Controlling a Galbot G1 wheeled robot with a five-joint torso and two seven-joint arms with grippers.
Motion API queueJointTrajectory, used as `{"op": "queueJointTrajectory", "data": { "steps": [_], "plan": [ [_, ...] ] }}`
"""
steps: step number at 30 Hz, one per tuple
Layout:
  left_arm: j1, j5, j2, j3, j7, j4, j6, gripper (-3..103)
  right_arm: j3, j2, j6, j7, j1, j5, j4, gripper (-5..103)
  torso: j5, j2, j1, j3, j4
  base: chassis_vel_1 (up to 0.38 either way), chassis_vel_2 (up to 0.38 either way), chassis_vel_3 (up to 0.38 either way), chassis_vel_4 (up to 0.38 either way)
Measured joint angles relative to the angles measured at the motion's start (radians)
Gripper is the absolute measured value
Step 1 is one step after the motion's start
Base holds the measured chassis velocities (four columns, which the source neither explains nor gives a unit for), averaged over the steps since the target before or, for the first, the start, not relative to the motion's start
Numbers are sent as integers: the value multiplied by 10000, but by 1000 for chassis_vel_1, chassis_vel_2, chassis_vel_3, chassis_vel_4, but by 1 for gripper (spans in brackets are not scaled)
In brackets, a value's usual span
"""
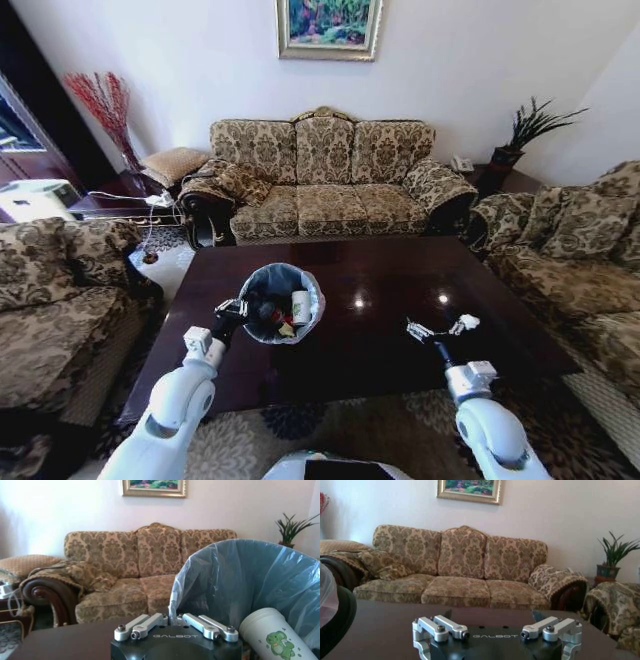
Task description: Move to the front of the table and place the trash on the table into the trash bin.
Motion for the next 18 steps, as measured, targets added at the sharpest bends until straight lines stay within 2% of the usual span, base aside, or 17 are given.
{"op": "queueJointTrajectory", "data": {
  "steps": [8, 18],
  "plan": [
    [217, 183, -165, 24, 4, -137, -87, 3, -12, -35, 107, -7, 146, -11, -323, 100, 4, 0, 0, 0, 5, -296, -312, 306, 299],
    [242, 203, -274, 93, 16, -171, -52, 3, -63, -23, 444, -17, 378, -98, -738, 100, -1, 1, -1, 0, 1, -368, -357, 358, 362]
  ]
}}
